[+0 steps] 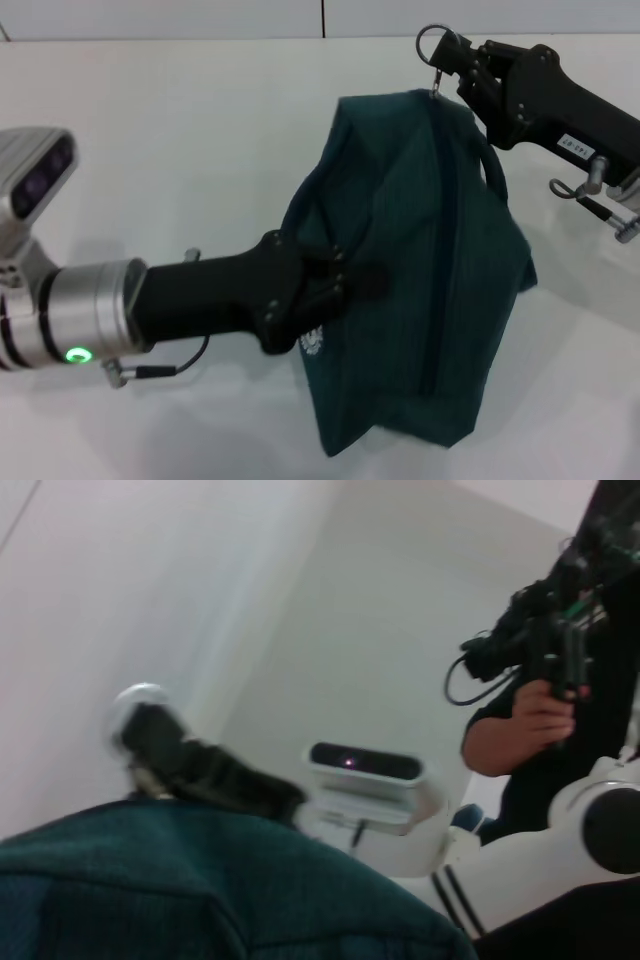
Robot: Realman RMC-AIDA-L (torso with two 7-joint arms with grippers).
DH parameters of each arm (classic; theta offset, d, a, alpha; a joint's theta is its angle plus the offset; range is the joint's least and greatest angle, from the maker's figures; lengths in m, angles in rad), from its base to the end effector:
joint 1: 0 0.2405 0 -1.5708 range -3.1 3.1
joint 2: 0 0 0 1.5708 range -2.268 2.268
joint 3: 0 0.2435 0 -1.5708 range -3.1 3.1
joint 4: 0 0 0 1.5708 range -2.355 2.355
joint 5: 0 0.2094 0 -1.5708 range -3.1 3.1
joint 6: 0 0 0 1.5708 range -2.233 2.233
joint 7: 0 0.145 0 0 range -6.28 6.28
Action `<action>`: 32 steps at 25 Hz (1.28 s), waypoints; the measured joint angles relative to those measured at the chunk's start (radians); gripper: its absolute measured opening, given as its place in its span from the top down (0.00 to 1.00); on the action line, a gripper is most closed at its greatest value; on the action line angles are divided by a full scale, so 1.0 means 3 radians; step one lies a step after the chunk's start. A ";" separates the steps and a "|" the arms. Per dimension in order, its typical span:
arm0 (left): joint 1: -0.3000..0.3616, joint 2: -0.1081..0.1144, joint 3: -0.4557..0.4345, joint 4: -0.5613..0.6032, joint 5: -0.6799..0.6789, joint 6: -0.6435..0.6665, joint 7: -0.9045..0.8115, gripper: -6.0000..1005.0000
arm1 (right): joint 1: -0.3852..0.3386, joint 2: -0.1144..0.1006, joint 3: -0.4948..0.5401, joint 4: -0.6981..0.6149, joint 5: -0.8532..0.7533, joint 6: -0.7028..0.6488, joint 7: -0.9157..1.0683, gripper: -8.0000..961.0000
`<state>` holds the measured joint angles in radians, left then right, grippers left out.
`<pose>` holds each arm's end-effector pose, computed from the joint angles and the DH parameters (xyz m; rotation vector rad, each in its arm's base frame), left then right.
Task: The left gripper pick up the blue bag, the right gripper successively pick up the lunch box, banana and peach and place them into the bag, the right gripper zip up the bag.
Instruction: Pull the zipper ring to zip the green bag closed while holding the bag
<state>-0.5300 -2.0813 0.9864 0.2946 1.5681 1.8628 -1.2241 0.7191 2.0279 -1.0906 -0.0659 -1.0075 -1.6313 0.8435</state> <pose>-0.2072 0.2576 -0.0343 2.6352 0.6043 1.3363 0.1839 0.3426 -0.0130 -2.3317 0.3303 1.4212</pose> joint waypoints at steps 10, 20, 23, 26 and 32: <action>0.0187 0.0035 -0.0041 -0.0001 -0.0020 0.0049 0.0164 0.88 | -0.0023 0.0000 0.0001 -0.0052 0.0137 0.0181 0.0232 0.99; 0.0252 0.0050 -0.0326 0.0000 -0.0086 -0.0571 0.0222 0.86 | -0.0392 0.0000 0.0005 -0.0088 0.0656 -0.0111 0.1032 0.99; 0.0245 0.0050 -0.0395 -0.0001 -0.0089 -0.0603 0.0220 0.86 | -0.0417 0.0000 0.0002 -0.0086 0.0693 -0.0119 0.1110 0.99; 0.0255 0.0049 -0.0395 0.0083 -0.0079 -0.0592 0.0219 0.85 | -0.0422 -0.0002 0.0006 -0.0068 0.0710 -0.0079 0.1128 0.99; 0.0431 -0.0003 -0.0376 0.0416 -0.0064 -0.0517 0.0225 0.84 | -0.0425 -0.0001 0.0006 -0.0057 0.0712 0.0041 0.1164 0.99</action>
<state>-0.4008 -2.0822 0.8735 0.4193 1.5489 1.7078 -1.1566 0.5917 2.0277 -1.0889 -0.0829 -0.7938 -1.6189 1.1928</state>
